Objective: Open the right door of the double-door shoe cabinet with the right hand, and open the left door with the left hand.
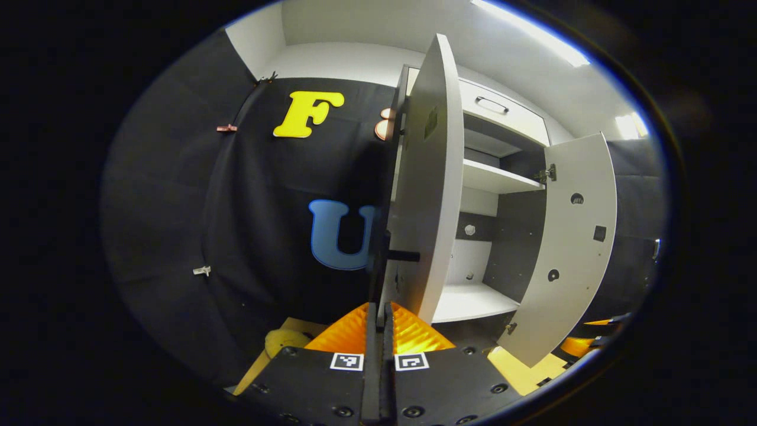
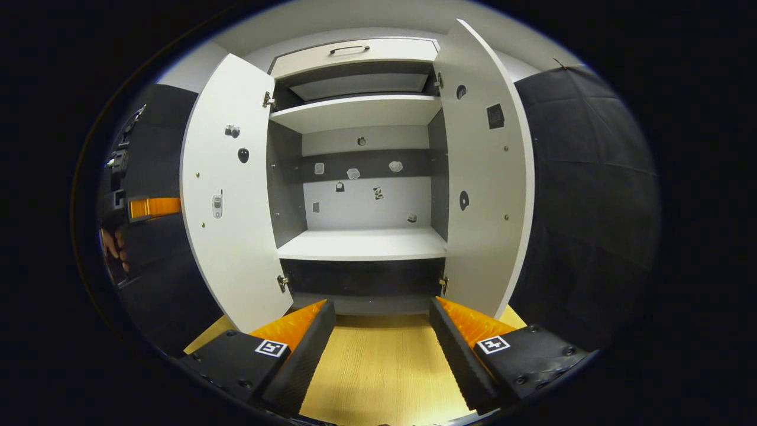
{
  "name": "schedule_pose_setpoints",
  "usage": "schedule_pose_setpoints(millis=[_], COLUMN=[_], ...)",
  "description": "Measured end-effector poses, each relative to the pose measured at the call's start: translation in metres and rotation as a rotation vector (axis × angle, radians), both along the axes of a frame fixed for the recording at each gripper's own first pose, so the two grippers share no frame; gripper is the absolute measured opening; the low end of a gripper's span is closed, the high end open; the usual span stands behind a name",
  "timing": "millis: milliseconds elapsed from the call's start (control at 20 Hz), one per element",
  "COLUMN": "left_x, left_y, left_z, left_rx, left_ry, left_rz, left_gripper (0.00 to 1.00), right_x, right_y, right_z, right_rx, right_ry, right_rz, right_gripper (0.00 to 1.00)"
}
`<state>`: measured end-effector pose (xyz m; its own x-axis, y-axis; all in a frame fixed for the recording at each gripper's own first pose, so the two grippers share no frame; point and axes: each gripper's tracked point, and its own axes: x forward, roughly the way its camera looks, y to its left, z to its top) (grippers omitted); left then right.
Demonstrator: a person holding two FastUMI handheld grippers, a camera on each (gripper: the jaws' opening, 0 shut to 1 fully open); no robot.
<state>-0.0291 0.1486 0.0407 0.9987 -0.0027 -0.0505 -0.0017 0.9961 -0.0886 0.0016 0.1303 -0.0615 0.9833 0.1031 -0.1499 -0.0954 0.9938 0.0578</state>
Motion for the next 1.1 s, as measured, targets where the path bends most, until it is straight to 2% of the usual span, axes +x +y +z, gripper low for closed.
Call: schedule_pose_setpoints(millis=[200,400,550,750,800,850,950,1100], left_x=[-0.029,-0.052,-0.068,-0.091,-0.095,-0.097,-0.106,-0.115], left_y=[-0.018,-0.074,-0.118,-0.167,-0.175,-0.182,-0.199,-0.209], left_z=[-0.008,-0.005,-0.001,-0.005,-0.007,-0.009,-0.020,-0.028], left_rx=[0.024,0.020,0.034,0.082,0.090,0.093,0.096,0.108], left_ry=[0.008,-0.021,-0.063,-0.101,-0.111,-0.114,-0.094,-0.073], left_rz=[0.049,0.043,0.039,0.066,0.082,0.094,0.084,0.088], left_gripper=[0.05,0.09,0.23,0.67,0.75,0.88,0.95,0.96], right_x=[-0.007,-0.018,-0.028,-0.039,-0.043,-0.045,-0.052,-0.059], right_y=[-0.020,-0.040,-0.057,-0.081,-0.085,-0.090,-0.095,-0.099], right_z=[0.008,0.016,0.031,0.051,0.054,0.056,0.057,0.055], right_rx=[0.022,0.033,0.039,0.017,0.016,0.018,0.042,0.058], right_ry=[-0.017,-0.038,-0.077,-0.143,-0.155,-0.161,-0.156,-0.155], right_rz=[0.027,0.062,0.092,0.109,0.111,0.111,0.113,0.118], right_gripper=[1.00,1.00,1.00,0.99,0.99,0.99,0.99,0.99])
